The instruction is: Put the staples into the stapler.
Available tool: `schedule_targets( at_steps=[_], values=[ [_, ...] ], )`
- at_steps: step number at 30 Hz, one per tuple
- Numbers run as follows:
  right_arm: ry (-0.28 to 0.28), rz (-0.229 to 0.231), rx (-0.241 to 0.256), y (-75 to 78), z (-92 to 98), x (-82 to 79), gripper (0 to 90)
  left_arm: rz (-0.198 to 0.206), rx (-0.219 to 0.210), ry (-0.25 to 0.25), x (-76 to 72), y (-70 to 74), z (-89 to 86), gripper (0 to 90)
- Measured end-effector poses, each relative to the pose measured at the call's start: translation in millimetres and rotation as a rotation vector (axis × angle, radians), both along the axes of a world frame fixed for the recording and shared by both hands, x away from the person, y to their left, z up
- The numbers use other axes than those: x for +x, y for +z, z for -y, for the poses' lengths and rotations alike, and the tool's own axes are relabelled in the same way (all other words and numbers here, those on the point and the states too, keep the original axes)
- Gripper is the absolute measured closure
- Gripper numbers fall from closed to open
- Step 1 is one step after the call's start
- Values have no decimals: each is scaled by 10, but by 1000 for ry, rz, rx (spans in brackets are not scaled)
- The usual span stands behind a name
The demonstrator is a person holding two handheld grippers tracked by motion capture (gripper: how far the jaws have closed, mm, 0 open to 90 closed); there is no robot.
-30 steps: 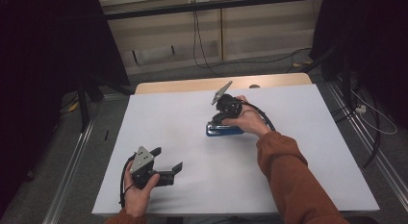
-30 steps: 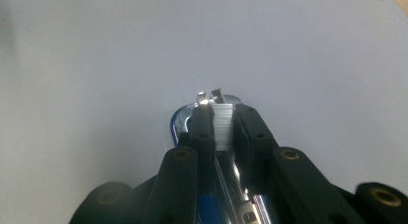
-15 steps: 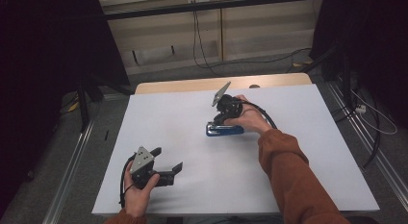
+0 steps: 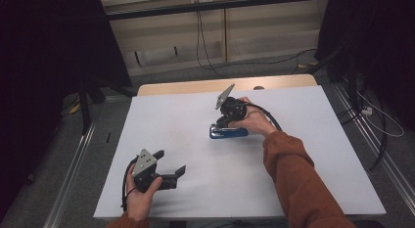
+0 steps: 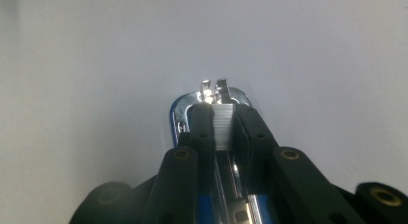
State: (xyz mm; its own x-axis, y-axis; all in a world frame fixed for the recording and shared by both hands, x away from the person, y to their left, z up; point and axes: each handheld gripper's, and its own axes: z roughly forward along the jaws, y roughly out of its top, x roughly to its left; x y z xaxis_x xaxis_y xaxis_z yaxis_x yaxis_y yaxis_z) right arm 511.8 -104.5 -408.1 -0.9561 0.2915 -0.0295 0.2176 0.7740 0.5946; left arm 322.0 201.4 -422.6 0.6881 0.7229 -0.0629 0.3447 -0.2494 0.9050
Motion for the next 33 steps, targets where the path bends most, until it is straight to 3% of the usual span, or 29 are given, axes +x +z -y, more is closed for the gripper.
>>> schedule_targets(
  at_steps=[33],
  values=[
    [33,5,-17,-29,-54,29,792,3,0,0,4,0,-7,45]
  ],
)
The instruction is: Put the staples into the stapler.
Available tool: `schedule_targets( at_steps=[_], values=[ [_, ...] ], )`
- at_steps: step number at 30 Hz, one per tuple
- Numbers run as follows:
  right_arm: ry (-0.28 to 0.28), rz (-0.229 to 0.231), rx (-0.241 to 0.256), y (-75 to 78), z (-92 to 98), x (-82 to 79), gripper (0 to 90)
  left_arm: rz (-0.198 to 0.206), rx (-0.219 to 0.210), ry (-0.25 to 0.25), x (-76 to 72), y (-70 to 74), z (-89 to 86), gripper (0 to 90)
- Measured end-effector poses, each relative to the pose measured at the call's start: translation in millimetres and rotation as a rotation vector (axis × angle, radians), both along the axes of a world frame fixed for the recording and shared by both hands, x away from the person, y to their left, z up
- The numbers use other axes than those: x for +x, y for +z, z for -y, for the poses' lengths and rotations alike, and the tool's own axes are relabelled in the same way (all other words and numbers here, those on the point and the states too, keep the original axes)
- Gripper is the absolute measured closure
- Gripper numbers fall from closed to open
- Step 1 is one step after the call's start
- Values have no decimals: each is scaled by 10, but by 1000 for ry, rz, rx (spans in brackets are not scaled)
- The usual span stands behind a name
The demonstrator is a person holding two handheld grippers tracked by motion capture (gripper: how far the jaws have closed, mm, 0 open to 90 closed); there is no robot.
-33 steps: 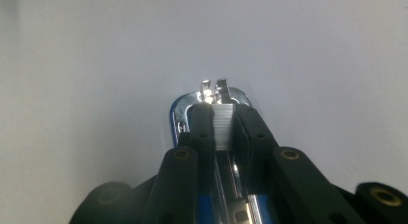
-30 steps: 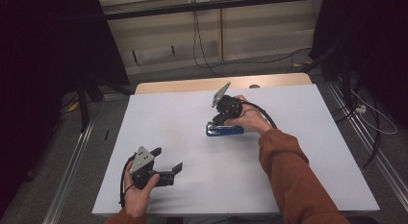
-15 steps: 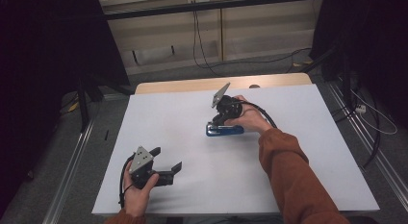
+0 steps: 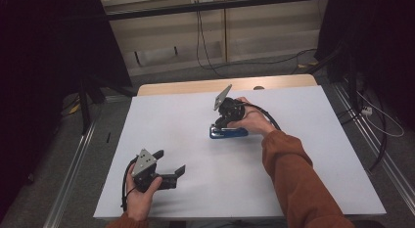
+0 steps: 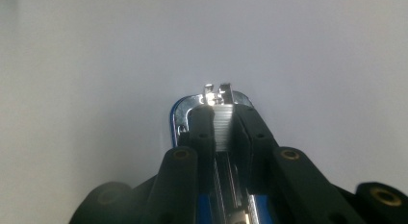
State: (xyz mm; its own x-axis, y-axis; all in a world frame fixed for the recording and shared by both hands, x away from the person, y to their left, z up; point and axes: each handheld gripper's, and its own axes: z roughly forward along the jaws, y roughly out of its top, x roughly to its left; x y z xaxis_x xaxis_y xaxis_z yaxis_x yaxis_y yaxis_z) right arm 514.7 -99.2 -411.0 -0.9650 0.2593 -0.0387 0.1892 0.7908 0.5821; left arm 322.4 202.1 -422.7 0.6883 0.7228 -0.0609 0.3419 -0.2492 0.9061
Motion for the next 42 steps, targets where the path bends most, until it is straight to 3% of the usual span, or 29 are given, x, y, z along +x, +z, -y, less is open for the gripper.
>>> schedule_targets(
  at_steps=[18,42],
  values=[
    [19,-4,-17,12,-48,22,789,-6,0,-3,7,-9,5,45],
    [-51,4,8,11,-35,20,655,-6,2,-4,3,-7,0,45]
  ],
)
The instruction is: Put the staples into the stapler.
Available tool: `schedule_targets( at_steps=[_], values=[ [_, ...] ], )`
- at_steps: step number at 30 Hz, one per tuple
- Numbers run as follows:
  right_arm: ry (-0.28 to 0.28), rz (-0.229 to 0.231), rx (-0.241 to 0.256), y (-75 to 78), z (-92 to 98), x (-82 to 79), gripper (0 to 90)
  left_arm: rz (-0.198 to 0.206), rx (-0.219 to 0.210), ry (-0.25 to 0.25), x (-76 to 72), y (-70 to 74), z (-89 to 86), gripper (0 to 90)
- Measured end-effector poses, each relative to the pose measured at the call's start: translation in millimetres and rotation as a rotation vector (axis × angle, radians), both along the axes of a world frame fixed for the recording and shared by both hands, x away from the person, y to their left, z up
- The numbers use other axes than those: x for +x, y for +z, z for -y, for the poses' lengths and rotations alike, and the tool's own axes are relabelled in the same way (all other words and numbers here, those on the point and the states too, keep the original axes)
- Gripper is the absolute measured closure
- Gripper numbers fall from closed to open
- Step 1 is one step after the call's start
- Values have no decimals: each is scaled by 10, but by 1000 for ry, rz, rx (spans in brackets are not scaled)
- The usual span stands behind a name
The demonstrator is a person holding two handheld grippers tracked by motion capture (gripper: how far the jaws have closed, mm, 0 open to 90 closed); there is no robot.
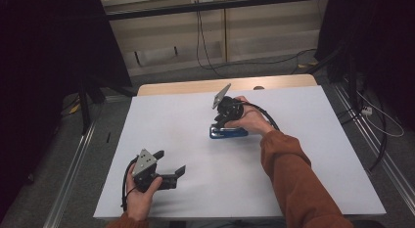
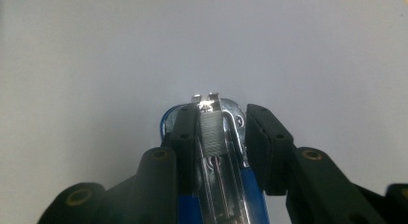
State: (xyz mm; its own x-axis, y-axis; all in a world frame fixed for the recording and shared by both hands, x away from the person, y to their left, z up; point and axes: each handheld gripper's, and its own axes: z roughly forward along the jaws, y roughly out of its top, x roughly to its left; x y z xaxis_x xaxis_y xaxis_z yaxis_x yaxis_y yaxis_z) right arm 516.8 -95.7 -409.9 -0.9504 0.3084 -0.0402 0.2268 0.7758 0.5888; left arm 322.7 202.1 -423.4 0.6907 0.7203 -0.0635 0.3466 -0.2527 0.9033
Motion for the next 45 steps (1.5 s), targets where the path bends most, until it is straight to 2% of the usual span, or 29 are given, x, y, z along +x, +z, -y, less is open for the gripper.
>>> schedule_targets(
  at_steps=[4,8,12,18,21,25,29,32,37,40,45],
  values=[
    [-13,4,1,4,7,-1,576,1,-1,1,0,-2,1,45],
    [-55,17,19,56,41,-16,488,1,3,1,2,-1,-3,45],
    [-90,1,40,66,82,-35,407,2,2,1,2,-3,0,45],
    [-159,-12,100,46,173,-73,273,0,6,2,6,-4,0,45],
    [-195,7,123,44,194,-100,188,-2,5,3,5,-5,1,45],
    [-233,21,156,57,210,-147,128,0,4,3,4,-4,3,45],
    [-257,35,184,61,220,-199,105,-2,5,4,4,-5,1,45],
    [-329,67,191,46,248,-226,60,1,6,4,2,-4,-2,45],
    [-394,59,211,3,342,-234,59,2,1,28,8,-4,-17,42],
    [-453,62,220,-28,385,-260,60,-3,4,33,10,-3,-19,42],
    [-493,51,242,-40,458,-313,57,0,7,28,7,-6,-12,42]
  ],
)
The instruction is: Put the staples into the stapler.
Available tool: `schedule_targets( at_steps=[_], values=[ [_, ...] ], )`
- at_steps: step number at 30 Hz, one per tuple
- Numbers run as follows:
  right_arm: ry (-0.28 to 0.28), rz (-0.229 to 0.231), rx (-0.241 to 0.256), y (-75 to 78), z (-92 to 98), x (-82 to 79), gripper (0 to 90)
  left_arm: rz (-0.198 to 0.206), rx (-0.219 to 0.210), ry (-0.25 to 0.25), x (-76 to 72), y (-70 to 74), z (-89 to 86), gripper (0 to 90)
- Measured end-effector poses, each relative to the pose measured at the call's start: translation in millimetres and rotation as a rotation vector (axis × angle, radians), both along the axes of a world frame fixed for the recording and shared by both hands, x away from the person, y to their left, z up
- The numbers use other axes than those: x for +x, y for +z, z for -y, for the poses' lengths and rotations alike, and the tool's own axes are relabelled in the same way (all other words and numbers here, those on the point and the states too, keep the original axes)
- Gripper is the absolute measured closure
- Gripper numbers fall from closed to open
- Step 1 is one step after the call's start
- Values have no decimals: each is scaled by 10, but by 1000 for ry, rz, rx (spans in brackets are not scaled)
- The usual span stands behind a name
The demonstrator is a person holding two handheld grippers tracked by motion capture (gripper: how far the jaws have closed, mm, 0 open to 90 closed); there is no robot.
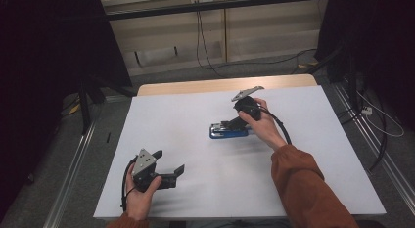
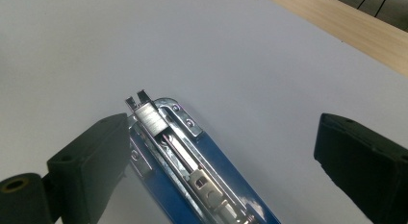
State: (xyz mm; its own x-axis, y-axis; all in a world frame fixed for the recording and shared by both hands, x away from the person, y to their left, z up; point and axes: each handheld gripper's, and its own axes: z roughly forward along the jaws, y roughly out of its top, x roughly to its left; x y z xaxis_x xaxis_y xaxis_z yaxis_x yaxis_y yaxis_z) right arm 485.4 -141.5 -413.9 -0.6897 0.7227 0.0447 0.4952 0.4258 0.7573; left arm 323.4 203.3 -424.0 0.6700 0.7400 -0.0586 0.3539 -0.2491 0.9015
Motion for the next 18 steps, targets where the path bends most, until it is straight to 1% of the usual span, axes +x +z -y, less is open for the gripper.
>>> schedule_targets(
  at_steps=[2,7,12,16,18],
  values=[
    [-11,6,12,14,16,-34,56,-2,-3,-2,2,-2,-2,42],
    [-49,26,22,33,40,-126,51,-11,3,-6,8,-7,-2,42],
    [-91,42,56,34,101,-182,53,-15,1,-8,12,-10,4,42],
    [-98,50,67,22,144,-231,55,-13,3,-7,10,-8,1,42],
    [-110,56,72,12,166,-267,55,-14,2,-6,10,-9,1,42]
  ],
)
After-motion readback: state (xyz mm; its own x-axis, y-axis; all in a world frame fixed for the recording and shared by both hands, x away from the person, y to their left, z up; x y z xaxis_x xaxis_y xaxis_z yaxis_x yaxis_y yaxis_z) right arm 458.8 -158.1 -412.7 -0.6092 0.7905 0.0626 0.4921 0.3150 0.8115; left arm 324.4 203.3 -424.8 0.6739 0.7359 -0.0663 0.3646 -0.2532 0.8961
